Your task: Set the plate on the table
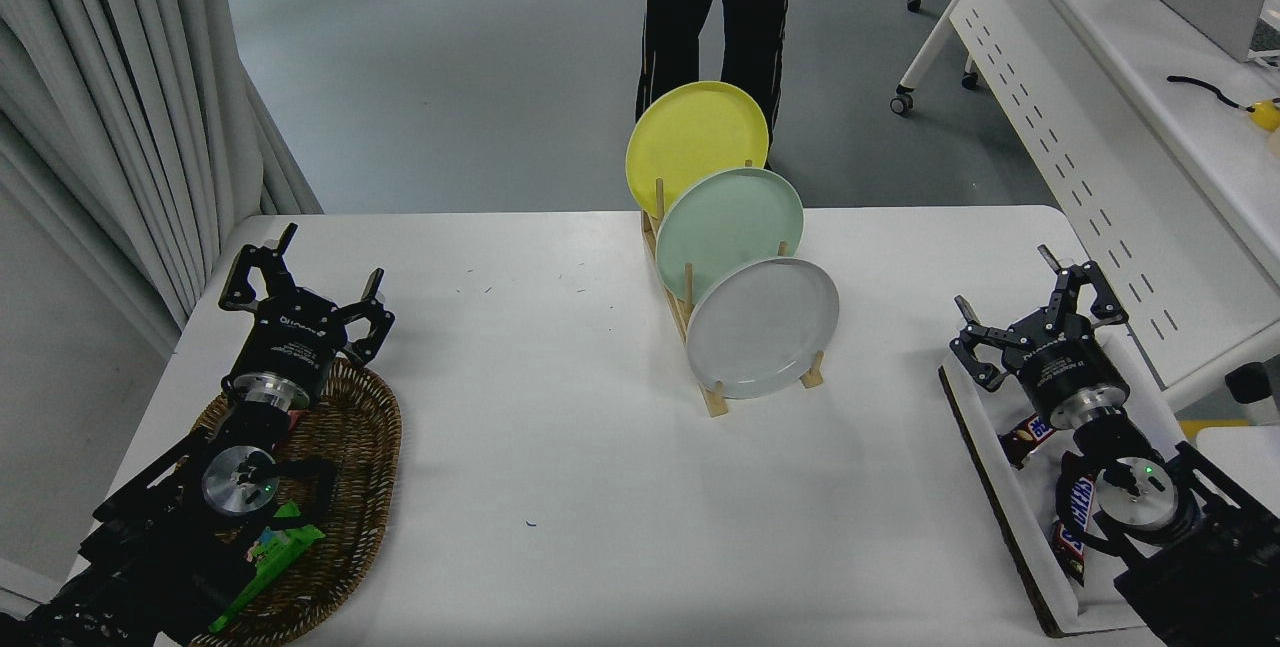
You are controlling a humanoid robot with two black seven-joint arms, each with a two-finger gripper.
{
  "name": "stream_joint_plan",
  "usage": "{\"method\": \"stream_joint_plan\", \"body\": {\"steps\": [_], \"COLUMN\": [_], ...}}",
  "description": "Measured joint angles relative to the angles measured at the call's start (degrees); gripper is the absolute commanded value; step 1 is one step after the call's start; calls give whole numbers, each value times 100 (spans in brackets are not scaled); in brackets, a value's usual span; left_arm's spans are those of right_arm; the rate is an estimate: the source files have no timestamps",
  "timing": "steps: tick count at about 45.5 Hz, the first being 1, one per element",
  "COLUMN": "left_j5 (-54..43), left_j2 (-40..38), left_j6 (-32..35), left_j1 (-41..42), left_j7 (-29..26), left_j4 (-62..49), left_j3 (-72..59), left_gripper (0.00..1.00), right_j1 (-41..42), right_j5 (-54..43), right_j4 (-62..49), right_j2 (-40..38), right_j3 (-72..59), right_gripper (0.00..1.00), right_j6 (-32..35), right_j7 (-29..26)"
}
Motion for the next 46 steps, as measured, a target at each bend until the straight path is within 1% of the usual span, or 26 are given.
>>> {"method": "stream_joint_plan", "body": {"steps": [13, 32, 38, 46], "left_j5": [0, 0, 0, 0], "left_j2": [0, 0, 0, 0], "left_j6": [0, 0, 0, 0], "left_j1": [0, 0, 0, 0], "left_j7": [0, 0, 0, 0], "left_j4": [0, 0, 0, 0], "left_j3": [0, 0, 0, 0], "left_gripper": [100, 100, 100, 100], "right_j1": [55, 253, 323, 473], "right_j5": [7, 38, 79, 368], "right_j4": [0, 0, 32, 106], "right_j2": [-5, -1, -22, -96], "right_j3": [-4, -34, -254, -852], "right_gripper": [100, 100, 100, 100], "right_j6": [-36, -427, -508, -699], "right_j7": [0, -21, -25, -25]}}
